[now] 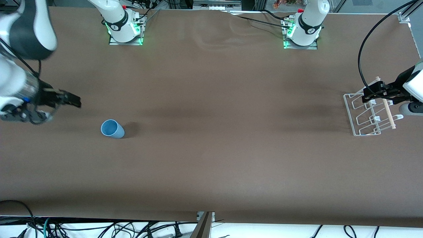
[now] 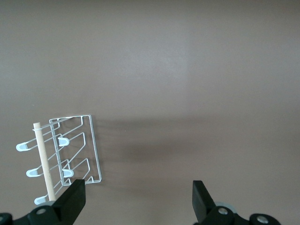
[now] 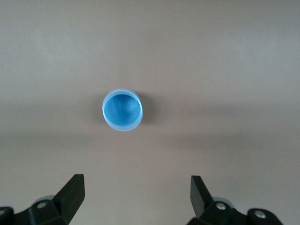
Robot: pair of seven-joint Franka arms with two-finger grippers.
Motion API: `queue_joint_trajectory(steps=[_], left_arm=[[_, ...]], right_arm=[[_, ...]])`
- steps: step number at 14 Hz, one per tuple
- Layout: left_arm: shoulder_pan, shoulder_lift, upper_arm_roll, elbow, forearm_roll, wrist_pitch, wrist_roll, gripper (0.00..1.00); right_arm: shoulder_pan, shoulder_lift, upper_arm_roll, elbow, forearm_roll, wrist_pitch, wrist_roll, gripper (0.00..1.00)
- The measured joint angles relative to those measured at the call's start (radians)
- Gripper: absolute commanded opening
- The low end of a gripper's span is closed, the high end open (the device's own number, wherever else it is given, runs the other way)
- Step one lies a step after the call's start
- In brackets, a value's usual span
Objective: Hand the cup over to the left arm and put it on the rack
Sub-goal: 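Reach the right gripper down to the blue cup and grasp it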
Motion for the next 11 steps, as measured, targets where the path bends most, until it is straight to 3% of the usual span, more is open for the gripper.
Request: queue_joint_trajectory(steps=[4, 11], left_arm=[[0.001, 0.001, 0.000, 0.000, 0.000, 0.000, 0.000, 1.00], [0.001, 0.002, 0.000, 0.000, -0.001, 0.000, -0.002, 1.00]], right_arm=[[0.018, 0.127, -0.001, -0.001, -0.001, 0.159, 0.000, 1.00], [0.017, 0.264, -0.005, -0.042, -0.001, 0.275, 0.000, 1.00]])
